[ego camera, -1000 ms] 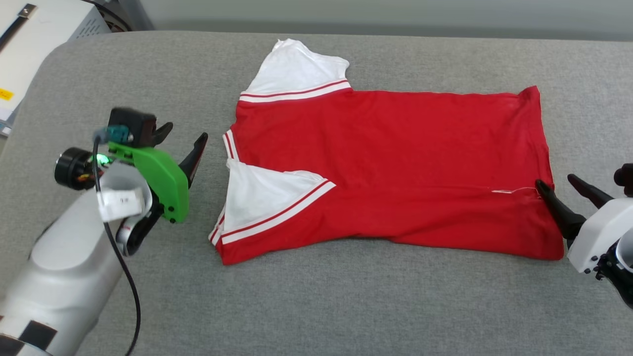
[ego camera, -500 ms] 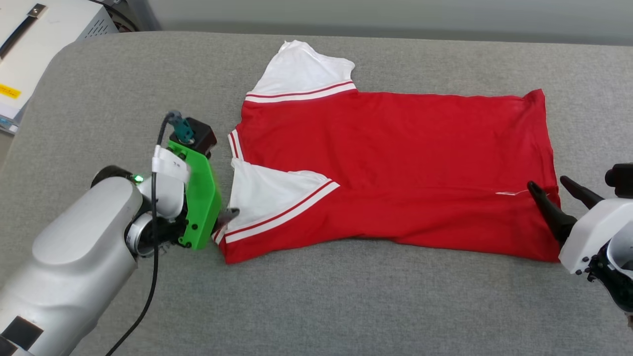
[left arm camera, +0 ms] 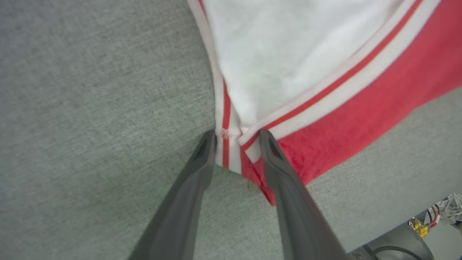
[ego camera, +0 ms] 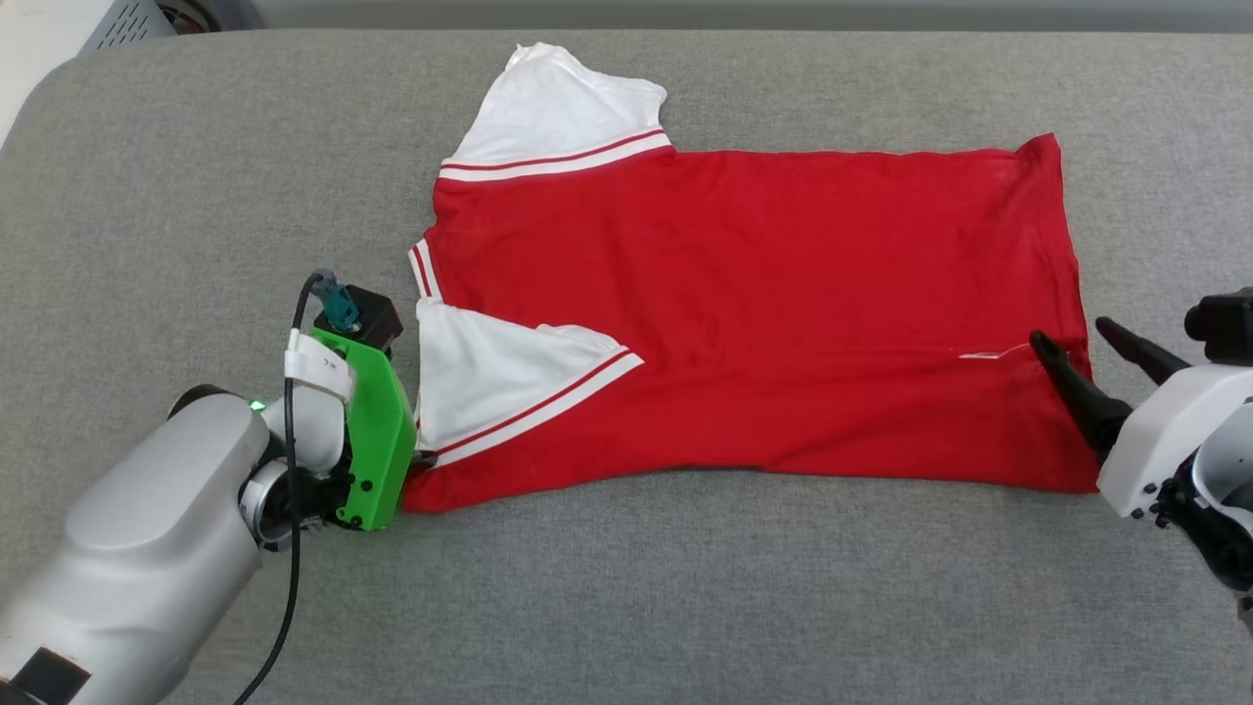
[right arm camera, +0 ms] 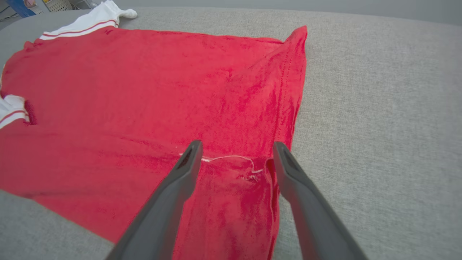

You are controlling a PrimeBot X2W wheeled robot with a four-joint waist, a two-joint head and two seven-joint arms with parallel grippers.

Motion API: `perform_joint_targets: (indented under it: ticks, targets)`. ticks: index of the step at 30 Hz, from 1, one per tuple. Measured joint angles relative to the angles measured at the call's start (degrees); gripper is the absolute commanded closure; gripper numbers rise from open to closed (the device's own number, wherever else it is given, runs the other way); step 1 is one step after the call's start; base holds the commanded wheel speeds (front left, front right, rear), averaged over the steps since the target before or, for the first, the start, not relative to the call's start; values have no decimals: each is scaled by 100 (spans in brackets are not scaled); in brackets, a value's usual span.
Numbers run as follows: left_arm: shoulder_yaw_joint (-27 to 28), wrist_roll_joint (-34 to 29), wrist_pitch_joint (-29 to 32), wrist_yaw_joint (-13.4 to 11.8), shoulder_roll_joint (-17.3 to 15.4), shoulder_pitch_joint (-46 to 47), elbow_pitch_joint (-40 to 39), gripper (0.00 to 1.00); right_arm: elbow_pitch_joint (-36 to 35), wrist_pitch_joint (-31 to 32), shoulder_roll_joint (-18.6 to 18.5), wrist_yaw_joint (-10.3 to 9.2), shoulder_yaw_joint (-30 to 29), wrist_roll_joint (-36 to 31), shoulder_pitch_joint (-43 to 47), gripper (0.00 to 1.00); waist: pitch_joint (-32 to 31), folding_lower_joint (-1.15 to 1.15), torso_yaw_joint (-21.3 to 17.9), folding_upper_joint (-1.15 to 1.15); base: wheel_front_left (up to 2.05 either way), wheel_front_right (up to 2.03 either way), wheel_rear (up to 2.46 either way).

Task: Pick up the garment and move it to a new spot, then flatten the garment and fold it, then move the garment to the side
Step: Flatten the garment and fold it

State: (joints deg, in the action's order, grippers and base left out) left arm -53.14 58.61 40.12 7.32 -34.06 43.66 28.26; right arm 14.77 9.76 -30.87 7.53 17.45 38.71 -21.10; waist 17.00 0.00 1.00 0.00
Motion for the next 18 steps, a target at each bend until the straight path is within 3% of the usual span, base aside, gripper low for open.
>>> perform_joint_targets:
  ticks: [6, 13, 18]
  targets:
    - [-77, -20, -356, 3, 40, -24, -31, 100, -232, 307, -491, 0, 31, -93, -244, 0, -181, 0, 42, 0, 0, 0, 0]
    - [-74, -7, -650, 3, -90, -78, -322, 100, -552, 2092, -1238, 0, 534, 441, -426, 0, -352, 0, 114, 0, 0, 0, 0]
    - [-109, -19, -686, 2, -134, -79, -546, 100, -501, 3044, -1462, 0, 761, 800, -502, 0, -316, 0, 158, 0, 0, 0, 0]
